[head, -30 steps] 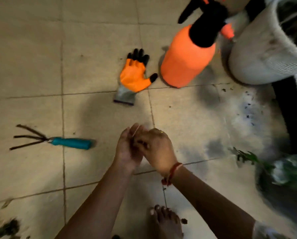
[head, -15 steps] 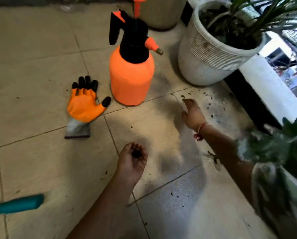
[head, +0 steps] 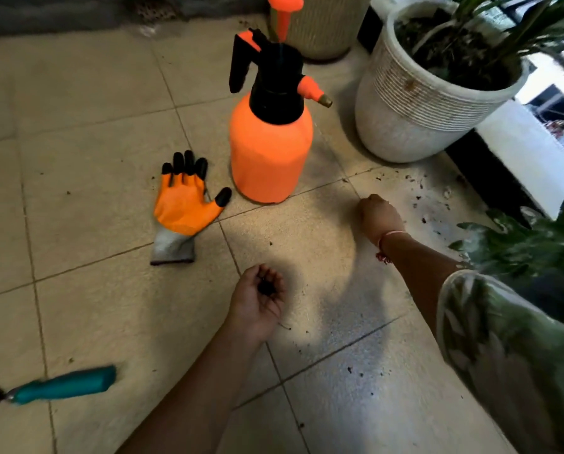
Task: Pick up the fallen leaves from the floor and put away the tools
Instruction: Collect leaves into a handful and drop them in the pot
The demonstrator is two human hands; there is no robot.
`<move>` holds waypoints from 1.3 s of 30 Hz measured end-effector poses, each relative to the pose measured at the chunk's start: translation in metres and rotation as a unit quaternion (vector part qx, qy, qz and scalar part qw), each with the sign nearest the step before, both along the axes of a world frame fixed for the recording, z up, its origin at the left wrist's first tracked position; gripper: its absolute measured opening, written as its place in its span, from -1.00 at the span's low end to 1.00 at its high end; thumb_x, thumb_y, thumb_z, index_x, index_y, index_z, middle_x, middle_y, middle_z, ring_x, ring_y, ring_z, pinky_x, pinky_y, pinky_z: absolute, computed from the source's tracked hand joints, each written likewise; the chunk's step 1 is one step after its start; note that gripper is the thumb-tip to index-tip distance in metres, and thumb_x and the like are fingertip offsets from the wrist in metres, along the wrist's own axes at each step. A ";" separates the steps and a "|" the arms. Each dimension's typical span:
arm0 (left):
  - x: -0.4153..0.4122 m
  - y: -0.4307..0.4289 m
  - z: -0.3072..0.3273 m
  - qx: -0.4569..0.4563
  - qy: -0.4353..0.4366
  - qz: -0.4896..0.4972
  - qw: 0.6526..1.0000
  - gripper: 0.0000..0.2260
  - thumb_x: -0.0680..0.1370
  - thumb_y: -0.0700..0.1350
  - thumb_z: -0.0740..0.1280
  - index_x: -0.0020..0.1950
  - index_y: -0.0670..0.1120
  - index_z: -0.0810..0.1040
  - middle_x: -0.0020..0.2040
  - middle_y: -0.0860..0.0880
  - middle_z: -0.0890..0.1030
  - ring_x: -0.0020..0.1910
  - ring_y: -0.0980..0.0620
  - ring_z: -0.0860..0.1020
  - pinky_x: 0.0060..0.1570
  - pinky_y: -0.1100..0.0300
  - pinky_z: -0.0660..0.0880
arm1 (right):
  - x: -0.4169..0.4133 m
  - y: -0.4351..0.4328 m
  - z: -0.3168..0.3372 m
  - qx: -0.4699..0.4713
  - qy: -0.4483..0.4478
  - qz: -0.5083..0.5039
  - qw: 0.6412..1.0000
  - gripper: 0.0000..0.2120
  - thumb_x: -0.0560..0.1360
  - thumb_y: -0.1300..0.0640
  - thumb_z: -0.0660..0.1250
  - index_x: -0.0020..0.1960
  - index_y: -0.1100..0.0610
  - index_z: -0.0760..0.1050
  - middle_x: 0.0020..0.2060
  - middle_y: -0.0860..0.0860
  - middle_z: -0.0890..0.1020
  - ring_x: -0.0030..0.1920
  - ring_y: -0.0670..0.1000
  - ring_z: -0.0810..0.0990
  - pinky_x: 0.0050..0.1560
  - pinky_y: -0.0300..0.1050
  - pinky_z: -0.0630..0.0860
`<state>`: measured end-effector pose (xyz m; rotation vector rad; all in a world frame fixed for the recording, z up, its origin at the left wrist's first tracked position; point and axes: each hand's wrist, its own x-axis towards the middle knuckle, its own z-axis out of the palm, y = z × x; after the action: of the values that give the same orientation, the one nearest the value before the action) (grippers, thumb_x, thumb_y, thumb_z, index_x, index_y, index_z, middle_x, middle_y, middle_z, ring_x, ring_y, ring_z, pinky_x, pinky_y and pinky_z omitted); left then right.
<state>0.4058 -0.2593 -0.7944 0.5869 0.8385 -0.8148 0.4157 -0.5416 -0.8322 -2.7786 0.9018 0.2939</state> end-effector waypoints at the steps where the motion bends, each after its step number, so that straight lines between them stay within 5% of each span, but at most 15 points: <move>1: -0.003 0.002 -0.001 0.000 0.002 -0.001 1.000 -0.78 0.60 -0.15 0.22 -0.22 -0.15 0.50 -0.37 -0.05 0.54 -0.41 0.07 0.54 -0.44 0.32 0.53 | -0.006 0.005 0.002 -0.019 -0.004 0.011 1.000 -0.74 0.60 0.14 0.11 0.17 0.20 0.48 0.08 0.17 0.55 0.08 0.18 0.54 0.00 -0.06 0.42; 9: -0.040 0.012 -0.008 0.012 0.036 -0.035 0.999 -0.78 0.60 -0.14 0.24 -0.21 -0.17 0.51 -0.35 -0.08 0.54 -0.39 0.05 0.52 -0.44 0.29 0.54 | -0.050 0.058 0.004 -0.026 -0.057 0.040 0.997 -0.72 0.63 0.09 0.09 0.04 0.19 0.54 -0.08 0.13 0.60 -0.08 0.13 0.58 -0.01 -0.03 0.53; 15: -0.061 0.010 -0.008 -0.003 0.055 -0.047 0.997 -0.80 0.59 -0.15 0.25 -0.21 -0.18 0.51 -0.35 -0.07 0.53 -0.31 0.05 0.50 -0.40 0.29 0.55 | -0.101 0.106 0.013 0.002 -0.010 0.093 0.996 -0.67 0.65 0.05 0.04 0.03 0.19 0.52 -0.03 0.09 0.49 -0.17 0.06 0.49 -0.15 -0.15 0.38; 20: -0.076 0.014 -0.003 0.010 0.009 -0.088 0.996 -0.78 0.61 -0.14 0.21 -0.22 -0.16 0.50 -0.32 -0.07 0.50 -0.31 0.06 0.47 -0.31 0.28 0.53 | -0.136 0.163 0.026 0.166 -0.138 0.048 0.975 -0.89 0.50 0.23 0.29 -0.08 0.15 0.60 -0.15 -0.02 0.60 -0.18 -0.06 0.55 -0.11 -0.12 0.54; 25: -0.100 0.023 -0.007 -0.033 -0.010 -0.153 0.988 -0.70 0.65 -0.05 0.06 -0.15 -0.13 0.47 -0.18 -0.15 0.51 -0.15 -0.06 0.50 -0.10 0.11 0.43 | -0.178 0.224 0.064 0.263 -0.207 0.074 0.939 -0.82 0.44 0.32 0.38 -0.05 0.11 0.67 -0.14 -0.04 0.70 -0.16 -0.20 0.61 -0.06 -0.38 0.50; 28: -0.114 0.015 -0.010 -0.046 -0.014 -0.192 0.980 -0.70 0.64 -0.08 0.05 -0.19 -0.13 0.45 -0.23 -0.13 0.48 -0.20 -0.04 0.48 -0.16 0.13 0.43 | -0.197 0.215 0.064 0.283 -0.191 0.060 0.938 -0.80 0.44 0.31 0.38 -0.01 0.10 0.68 -0.08 -0.03 0.71 -0.10 -0.19 0.62 0.02 -0.36 0.51; 33: -0.126 -0.004 -0.006 -0.045 0.039 -0.146 0.988 -0.76 0.61 -0.14 0.18 -0.26 -0.12 0.44 -0.40 -0.06 0.48 -0.36 0.06 0.44 -0.42 0.28 0.50 | -0.220 0.173 0.063 0.299 -0.233 -0.077 0.922 -0.80 0.39 0.34 0.43 -0.19 0.05 0.63 -0.29 -0.18 0.64 -0.26 -0.24 0.60 -0.13 -0.32 0.51; 37: -0.131 -0.009 0.000 -0.087 0.066 -0.162 0.981 -0.64 0.63 -0.11 0.15 -0.37 -0.10 0.39 -0.54 0.01 0.39 -0.59 0.13 0.37 -0.63 0.38 0.32 | -0.255 0.155 0.064 0.350 -0.237 -0.215 0.881 -0.77 0.44 0.40 0.36 -0.18 0.08 0.57 -0.25 0.05 0.66 -0.20 0.03 0.63 -0.14 -0.10 0.60; 39: -0.128 -0.004 -0.002 -0.099 0.070 -0.157 0.980 -0.51 0.65 -0.06 0.11 -0.50 -0.09 0.37 -0.61 0.05 0.30 -0.68 0.16 0.27 -0.71 0.38 0.18 | -0.283 0.147 0.063 0.302 -0.236 -0.243 0.891 -0.85 0.49 0.34 0.33 -0.12 0.11 0.56 -0.17 0.05 0.63 -0.13 0.05 0.60 -0.08 -0.10 0.59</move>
<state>0.2779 -0.2629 -0.7961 0.4950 0.7904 -1.2242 0.1323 -0.3943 -0.7690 -1.8532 1.0945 -0.1633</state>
